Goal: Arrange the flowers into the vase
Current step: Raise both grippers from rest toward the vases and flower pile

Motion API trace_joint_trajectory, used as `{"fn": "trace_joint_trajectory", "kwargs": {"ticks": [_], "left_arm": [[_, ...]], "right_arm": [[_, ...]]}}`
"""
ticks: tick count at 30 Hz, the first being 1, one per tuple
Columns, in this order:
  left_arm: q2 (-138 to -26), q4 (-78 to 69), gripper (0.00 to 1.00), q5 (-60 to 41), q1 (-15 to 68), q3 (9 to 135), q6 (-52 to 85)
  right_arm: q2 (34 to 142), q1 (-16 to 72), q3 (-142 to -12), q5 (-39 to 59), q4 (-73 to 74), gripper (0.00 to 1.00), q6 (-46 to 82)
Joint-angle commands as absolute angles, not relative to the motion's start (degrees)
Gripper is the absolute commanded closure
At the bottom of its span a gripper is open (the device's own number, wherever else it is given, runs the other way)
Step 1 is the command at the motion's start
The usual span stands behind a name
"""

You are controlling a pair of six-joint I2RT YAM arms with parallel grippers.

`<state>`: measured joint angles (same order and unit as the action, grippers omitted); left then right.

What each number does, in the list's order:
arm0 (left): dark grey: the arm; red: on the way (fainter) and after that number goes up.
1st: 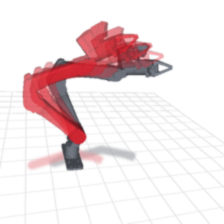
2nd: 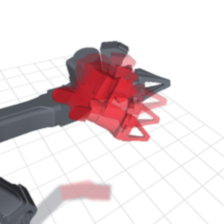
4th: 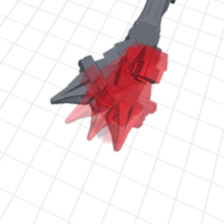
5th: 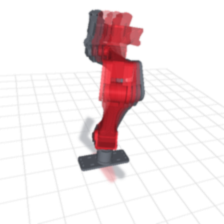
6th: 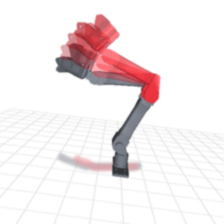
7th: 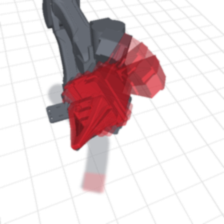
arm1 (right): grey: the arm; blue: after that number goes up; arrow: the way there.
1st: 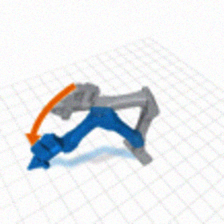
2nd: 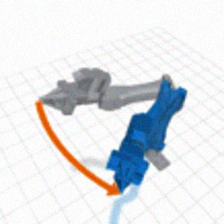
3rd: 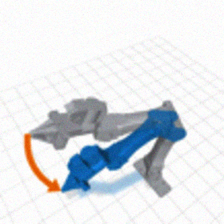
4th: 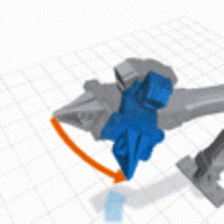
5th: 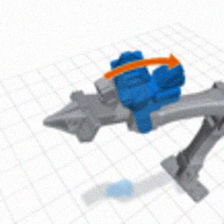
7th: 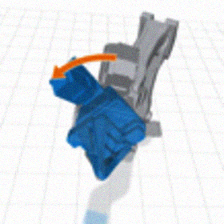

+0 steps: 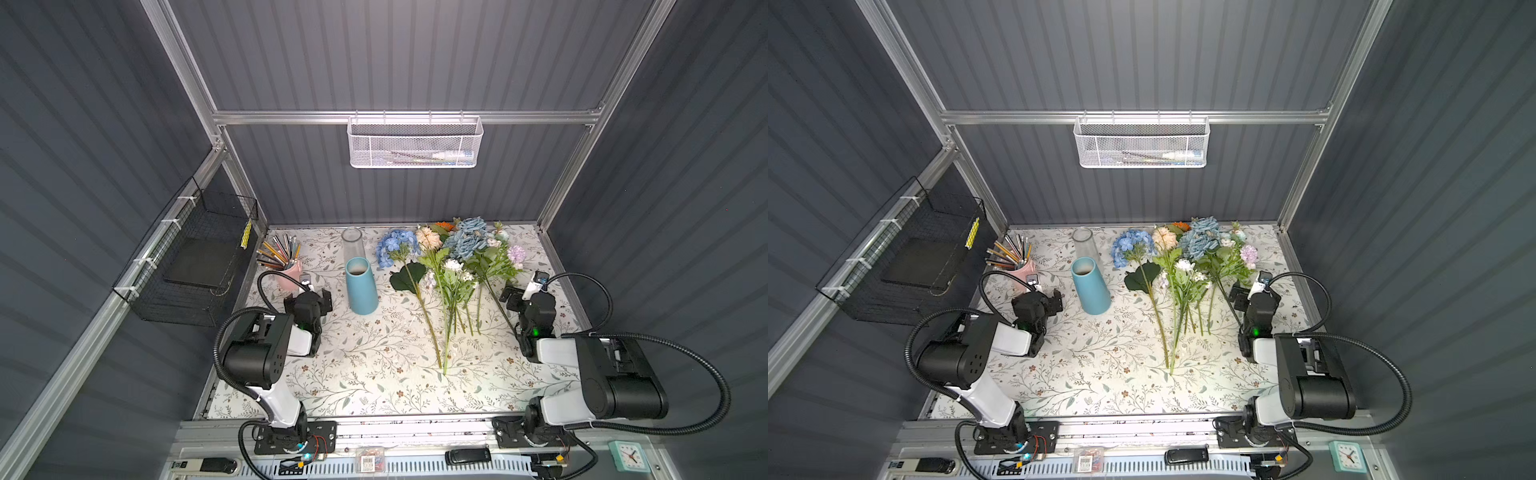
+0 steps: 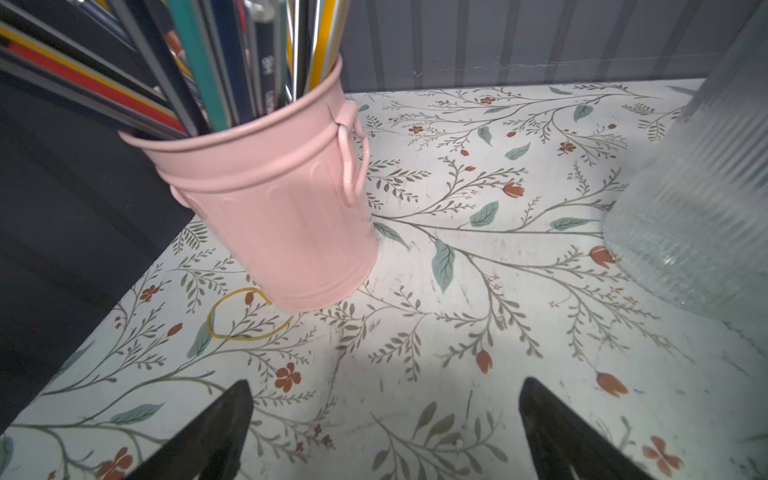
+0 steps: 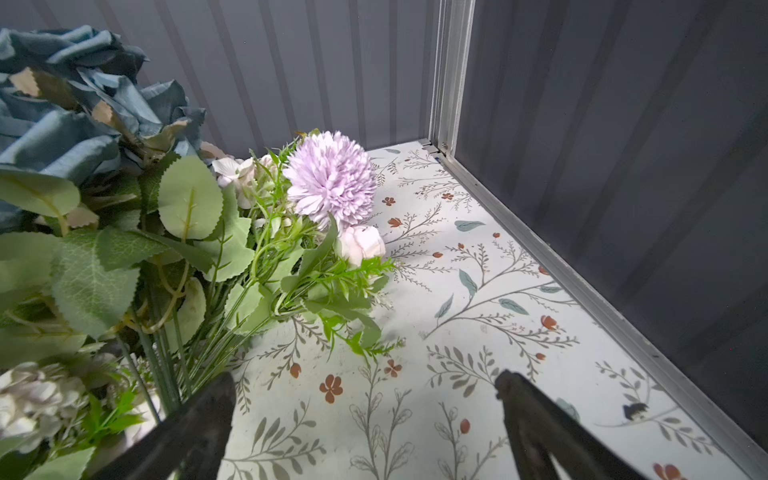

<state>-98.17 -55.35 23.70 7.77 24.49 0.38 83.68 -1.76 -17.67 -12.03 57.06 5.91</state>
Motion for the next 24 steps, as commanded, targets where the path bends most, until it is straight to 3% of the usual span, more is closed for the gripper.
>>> {"fn": "trace_joint_trajectory", "kwargs": {"ticks": [1, 24], "left_arm": [[-98.8, -56.7, 0.0, 23.4, 7.5, 25.5, -0.6], [-98.6, -55.5, 0.0, 21.8, 6.9, 25.9, -0.3]], "right_arm": [[83.6, -1.5, -17.2, -12.5, 58.5, 0.01, 5.1], [83.4, -1.6, -17.2, -12.1, 58.6, 0.01, 5.0]]}}
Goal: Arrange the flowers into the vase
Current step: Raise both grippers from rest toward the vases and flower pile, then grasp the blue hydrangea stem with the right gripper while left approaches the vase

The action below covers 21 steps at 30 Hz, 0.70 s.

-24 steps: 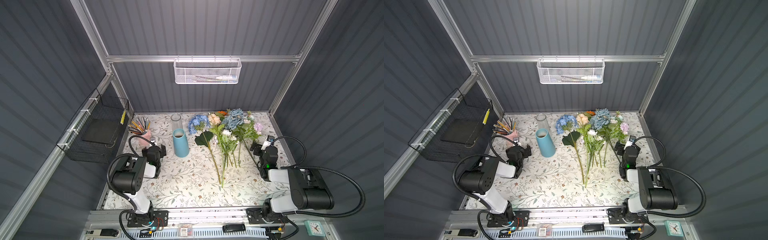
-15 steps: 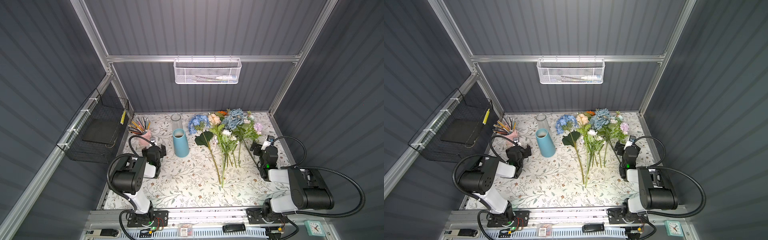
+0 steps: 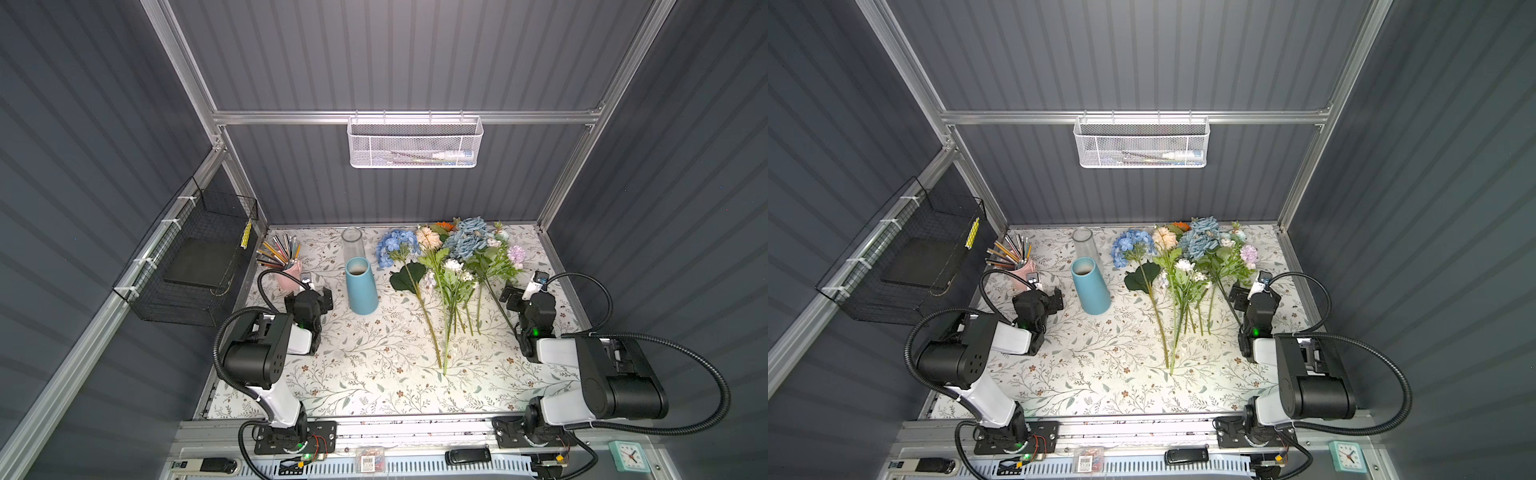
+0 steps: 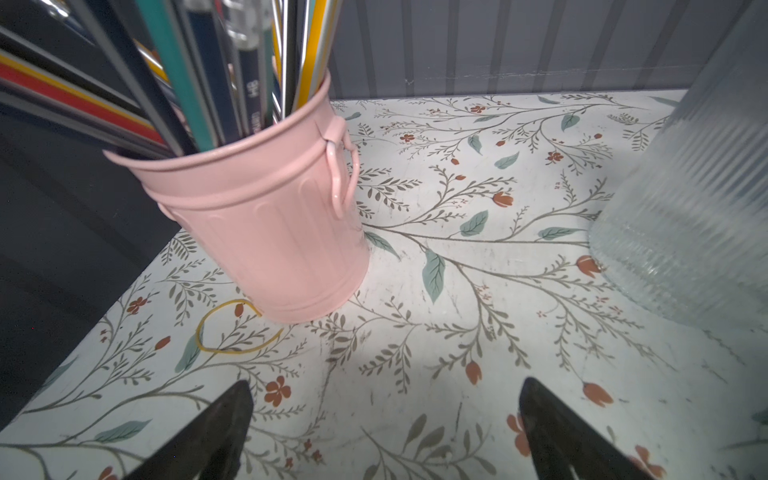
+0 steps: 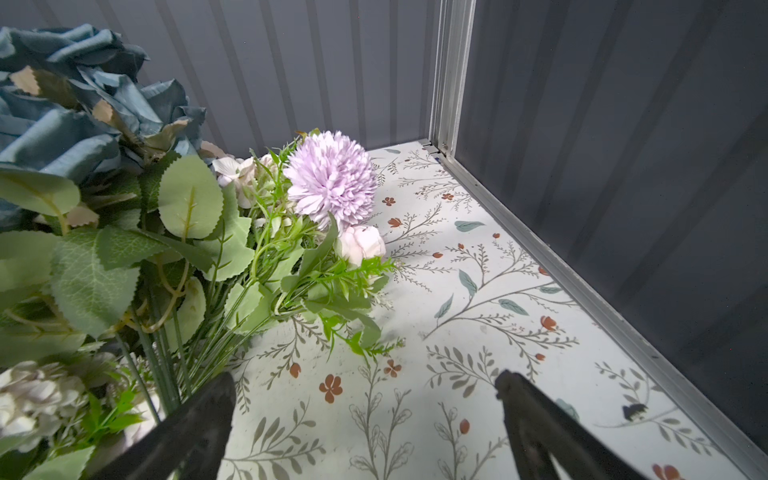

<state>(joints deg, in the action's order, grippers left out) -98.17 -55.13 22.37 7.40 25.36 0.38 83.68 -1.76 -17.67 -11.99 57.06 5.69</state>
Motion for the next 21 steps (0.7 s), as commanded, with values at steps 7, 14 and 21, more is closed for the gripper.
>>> {"fn": "trace_joint_trajectory", "kwargs": {"ticks": [7, 14, 21], "left_arm": [[-89.2, -48.3, 0.01, 27.2, 7.1, 25.7, 1.0], [-79.7, -31.4, 0.0, 28.7, 7.6, 31.6, 10.1], [-76.6, -9.1, 0.0, 19.3, 7.6, 39.3, 22.7]], "right_arm": [[77.3, -1.1, -15.5, -14.5, 56.4, 0.01, 5.0], [62.6, 0.0, -25.0, -23.0, 26.7, 0.01, 14.3], [59.1, 3.6, -41.3, -5.7, -8.2, 0.01, 25.4]]}}
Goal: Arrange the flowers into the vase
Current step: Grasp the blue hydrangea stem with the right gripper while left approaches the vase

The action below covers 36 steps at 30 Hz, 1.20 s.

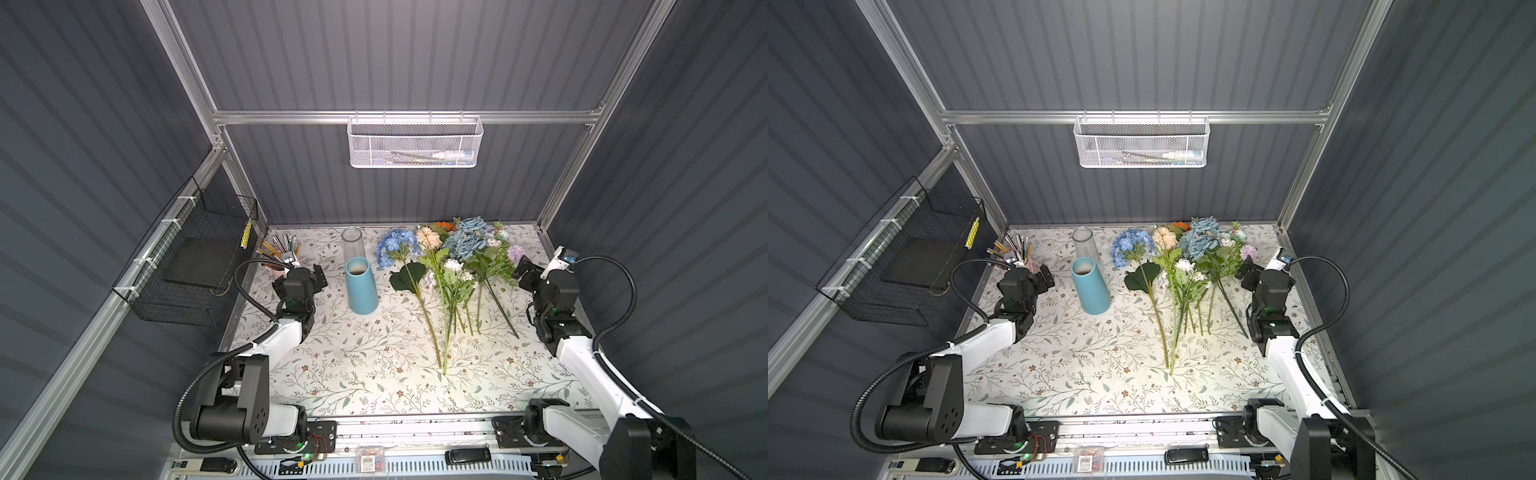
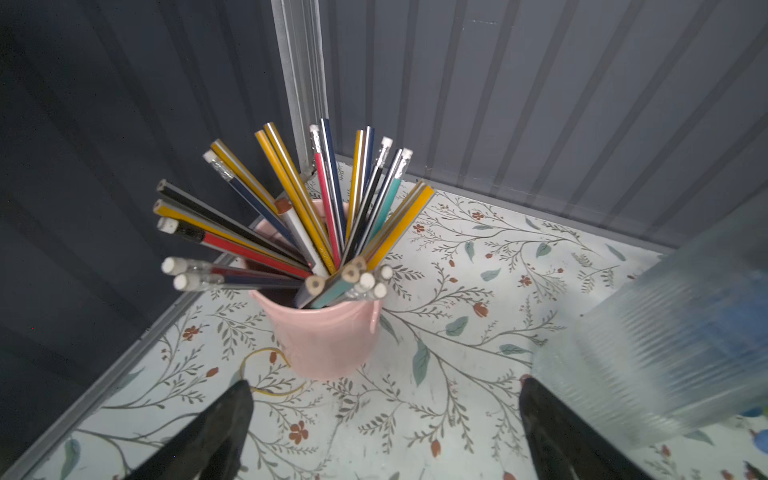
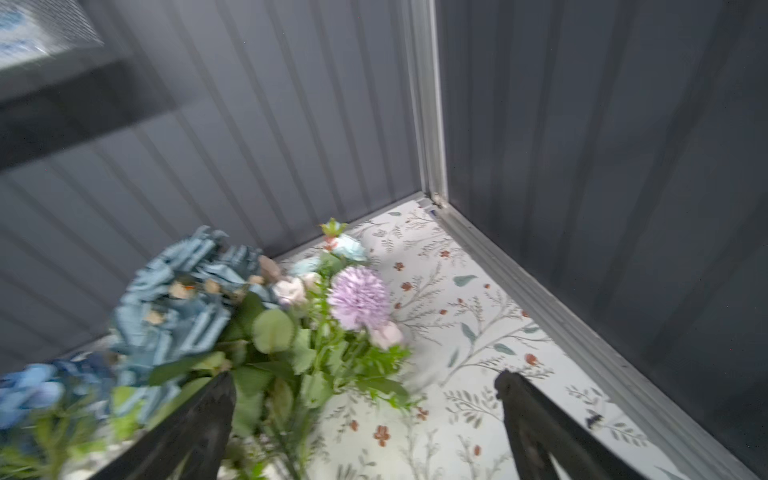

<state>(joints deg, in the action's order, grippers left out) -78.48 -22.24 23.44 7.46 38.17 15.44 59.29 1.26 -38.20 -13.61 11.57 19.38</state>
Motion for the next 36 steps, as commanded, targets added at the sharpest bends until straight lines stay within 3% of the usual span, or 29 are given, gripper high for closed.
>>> {"fn": "trace_joint_trajectory", "kwargs": {"ticks": [1, 5, 8, 10, 16, 25, 36], "left_arm": [[-75.6, -7.6, 0.0, 18.7, 7.6, 39.0, 24.0], [-72.8, -5.0, 0.0, 15.0, 7.6, 36.4, 28.0], [-71.9, -2.7, 0.0, 12.9, 7.6, 35.4, 31.5], [-71.3, -1.9, 0.0, 12.0, 7.6, 34.8, 32.7], [-70.5, -3.9, 0.0, 6.9, 7.6, 32.8, 33.1], [-74.9, -7.5, 0.0, -0.5, 7.6, 32.9, 32.3], [-76.8, -9.2, 0.0, -4.4, 7.6, 34.1, 31.7]], "right_arm": [[59.2, 5.6, -42.6, -3.6, -10.8, 0.01, 25.0], [60.9, 16.5, -48.6, -2.0, -19.0, 0.06, 23.8], [63.8, 23.3, -53.6, 2.3, -21.9, 0.15, 24.6], [68.3, 27.6, -56.5, 5.2, -24.2, 0.22, 25.5], [81.2, 38.3, -64.7, 6.9, -28.6, 0.31, 25.0], [95.5, 41.0, -69.6, 4.2, -31.0, 0.38, 25.1], [107.9, 40.8, -75.2, -8.1, -30.8, 0.45, 21.8]]}}
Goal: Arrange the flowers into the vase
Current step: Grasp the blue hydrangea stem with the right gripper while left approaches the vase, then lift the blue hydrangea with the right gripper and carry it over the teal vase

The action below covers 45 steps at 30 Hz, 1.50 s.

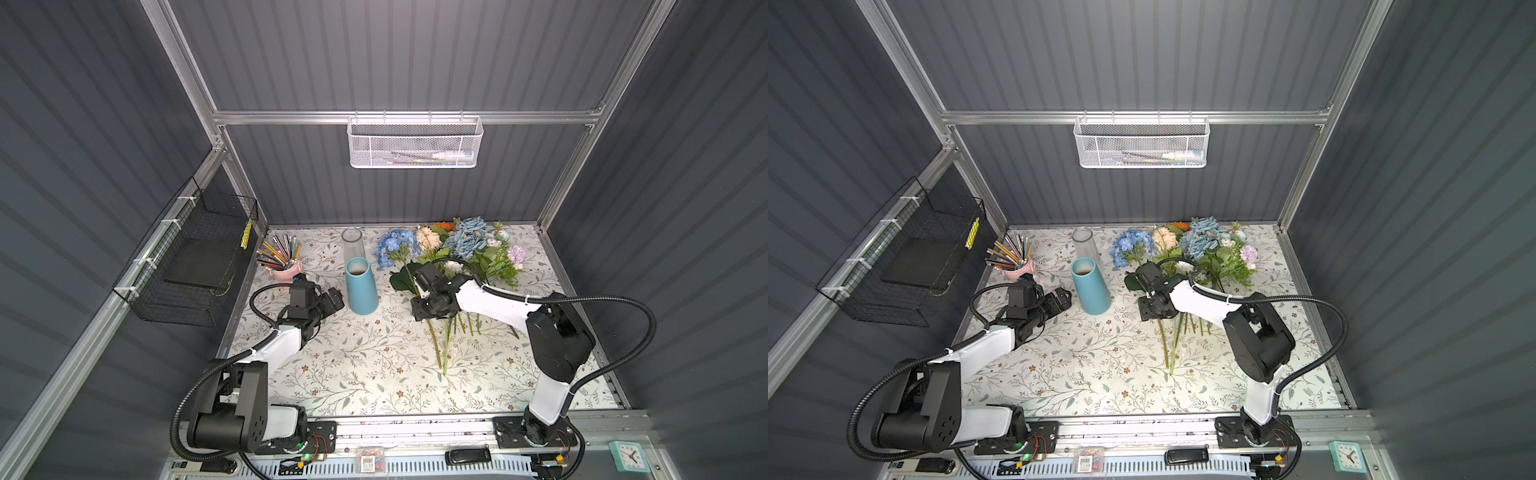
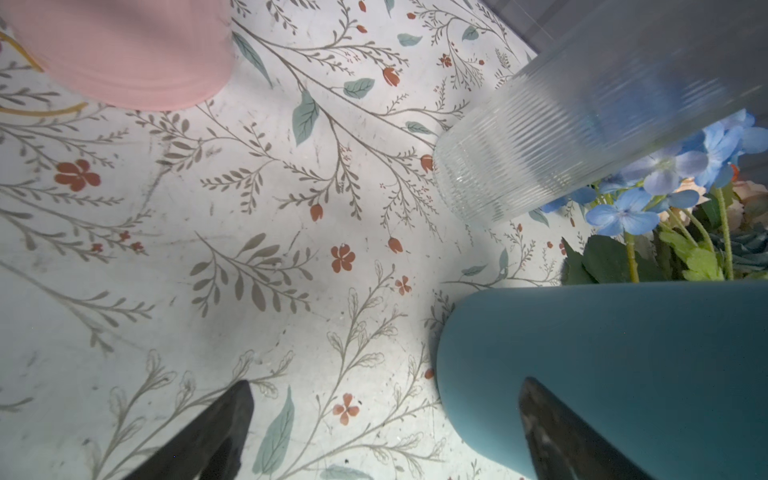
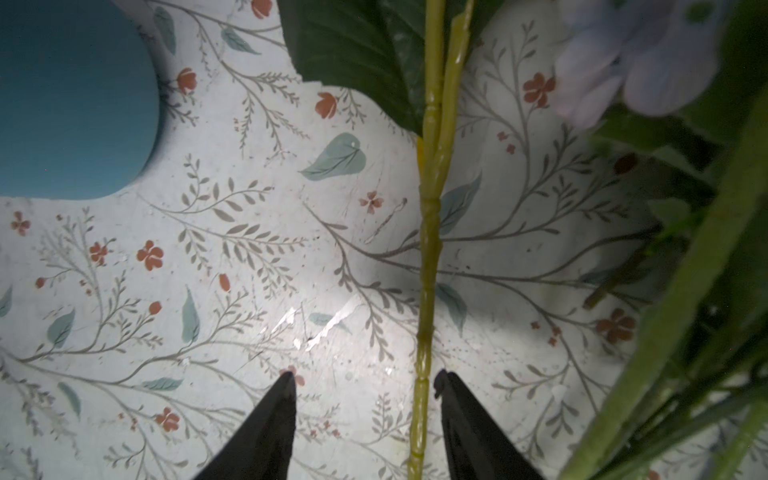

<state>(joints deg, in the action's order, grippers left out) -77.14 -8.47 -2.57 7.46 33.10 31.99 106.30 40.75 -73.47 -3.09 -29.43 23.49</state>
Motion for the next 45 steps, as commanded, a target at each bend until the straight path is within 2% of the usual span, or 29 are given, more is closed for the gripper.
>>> {"fn": "trace_joint_trajectory", "kwargs": {"ticks": [1, 11, 15, 20, 24, 32, 45], "left_arm": [[-76.5, -9.1, 0.0, -4.2, 7.6, 34.1, 31.6], [-72.8, -1.3, 0.0, -0.5, 7.6, 39.6, 28.4], [-71.2, 3.0, 0.0, 3.6, 7.6, 44.2, 26.4], [-68.3, 3.6, 0.0, 6.3, 7.6, 46.9, 25.8], [-67.4, 3.4, 0.0, 6.4, 7.6, 48.3, 26.4], [-67.4, 3.2, 0.0, 5.9, 7.6, 48.2, 27.2], [-65.3, 2.3, 0.0, 5.3, 7.5, 51.1, 25.5]], "right_arm": [[108.8, 40.8, -75.4, -8.5, -30.4, 0.45, 21.2], [112.7, 39.9, -74.6, -8.5, -26.3, 0.53, 21.7], [113.0, 39.7, -73.7, -8.2, -25.4, 0.6, 22.4], [111.9, 39.3, -71.8, -7.8, -24.0, 0.76, 22.7], [110.9, 38.6, -70.9, -6.5, -23.6, 1.0, 22.9], [105.9, 38.0, -70.7, -4.2, -23.8, 1.0, 22.9], [86.5, 37.4, -75.0, 2.3, -23.0, 1.0, 19.9]]}}
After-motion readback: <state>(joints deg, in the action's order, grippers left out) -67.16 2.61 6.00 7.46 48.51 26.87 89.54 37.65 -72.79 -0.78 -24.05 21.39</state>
